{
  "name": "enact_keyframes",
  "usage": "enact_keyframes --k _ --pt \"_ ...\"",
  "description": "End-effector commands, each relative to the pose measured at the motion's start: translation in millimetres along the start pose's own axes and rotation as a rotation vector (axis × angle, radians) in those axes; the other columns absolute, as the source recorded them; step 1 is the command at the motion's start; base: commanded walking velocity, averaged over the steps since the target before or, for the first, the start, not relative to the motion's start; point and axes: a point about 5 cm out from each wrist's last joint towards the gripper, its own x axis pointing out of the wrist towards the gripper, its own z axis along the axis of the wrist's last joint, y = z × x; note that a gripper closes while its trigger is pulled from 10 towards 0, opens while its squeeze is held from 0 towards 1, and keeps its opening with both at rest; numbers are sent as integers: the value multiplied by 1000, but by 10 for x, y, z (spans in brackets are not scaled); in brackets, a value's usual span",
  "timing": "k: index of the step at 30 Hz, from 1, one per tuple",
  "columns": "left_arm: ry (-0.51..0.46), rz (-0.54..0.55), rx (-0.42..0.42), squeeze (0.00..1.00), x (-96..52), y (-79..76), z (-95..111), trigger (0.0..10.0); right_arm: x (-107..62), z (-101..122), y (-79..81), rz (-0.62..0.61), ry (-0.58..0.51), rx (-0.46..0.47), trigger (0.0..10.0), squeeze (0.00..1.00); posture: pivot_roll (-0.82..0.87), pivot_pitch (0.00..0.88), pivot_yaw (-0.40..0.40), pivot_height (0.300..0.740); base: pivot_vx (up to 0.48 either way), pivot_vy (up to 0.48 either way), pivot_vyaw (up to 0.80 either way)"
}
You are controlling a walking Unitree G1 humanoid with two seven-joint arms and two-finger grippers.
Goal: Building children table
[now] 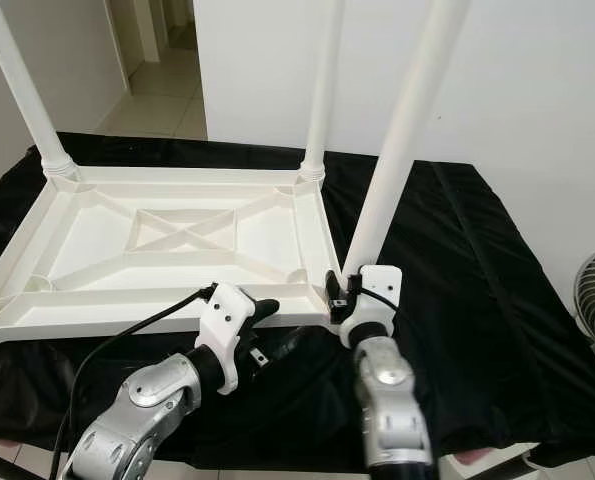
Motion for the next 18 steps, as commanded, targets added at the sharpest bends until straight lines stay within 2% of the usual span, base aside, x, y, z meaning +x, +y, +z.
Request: enact_keyframes --k 1,3,4,10,13,16,18 --pt "7 30 -2 0 2 1 -4 10000 -47 -103 -68 -54 58 -17 10000 0 27 52 -57 740 0 0 0" --pt "7 30 -2 0 4 1 -5 10000 -53 -101 -52 -43 57 -18 10000 0 25 50 -58 740 0 0 0" --pt "7 30 -3 0 4 1 -4 10000 -55 -99 -50 -30 60 -10 10000 1000 25 46 -61 740 0 0 0" --pt "4 34 0 0 10 17 4 10000 -4 3 -104 26 20 12 10000 1000 24 48 -65 740 0 0 0" --pt "2 34 -3 0 16 17 11 10000 37 80 -147 98 -11 12 10000 1000 14 49 -58 740 0 0 0" --pt "2 31 -2 0 20 26 11 10000 102 202 -307 290 -56 -22 10000 1000 12 50 -57 740 0 0 0" --pt "2 32 0 0 24 37 16 10000 112 224 -356 389 -38 -20 10000 1000 7 54 -52 740 0 0 0"
